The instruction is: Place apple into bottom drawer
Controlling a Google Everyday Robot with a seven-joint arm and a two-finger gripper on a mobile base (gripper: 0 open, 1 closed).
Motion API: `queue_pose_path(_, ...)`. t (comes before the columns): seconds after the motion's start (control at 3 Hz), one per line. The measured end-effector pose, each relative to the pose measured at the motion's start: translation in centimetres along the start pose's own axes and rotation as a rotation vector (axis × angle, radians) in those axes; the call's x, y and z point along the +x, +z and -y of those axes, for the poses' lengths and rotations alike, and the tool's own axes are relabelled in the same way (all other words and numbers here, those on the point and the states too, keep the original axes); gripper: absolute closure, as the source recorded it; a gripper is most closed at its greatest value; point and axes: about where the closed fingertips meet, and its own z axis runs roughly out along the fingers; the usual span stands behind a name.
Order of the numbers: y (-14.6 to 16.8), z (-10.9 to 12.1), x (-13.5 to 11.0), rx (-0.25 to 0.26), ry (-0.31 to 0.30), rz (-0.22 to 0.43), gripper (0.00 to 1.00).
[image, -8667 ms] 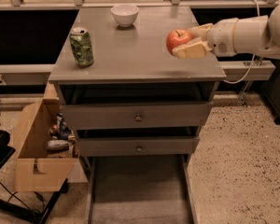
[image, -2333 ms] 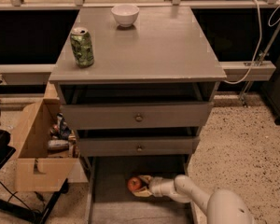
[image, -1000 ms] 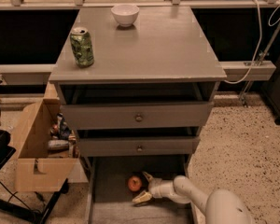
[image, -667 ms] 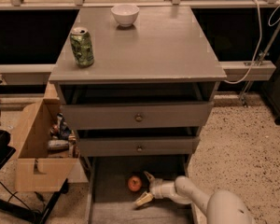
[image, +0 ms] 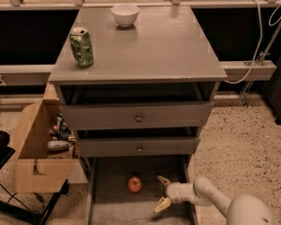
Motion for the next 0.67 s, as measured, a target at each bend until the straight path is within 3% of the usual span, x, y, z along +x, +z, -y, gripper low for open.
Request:
queue_pose_path(0.33, -6.7, -1.8, 1.0, -0.044, -0.004, -0.1, 0.0)
queue_pose_path(0.67, -12.0, -3.9, 0.1, -0.105, -0.027, -0.193, 0.0)
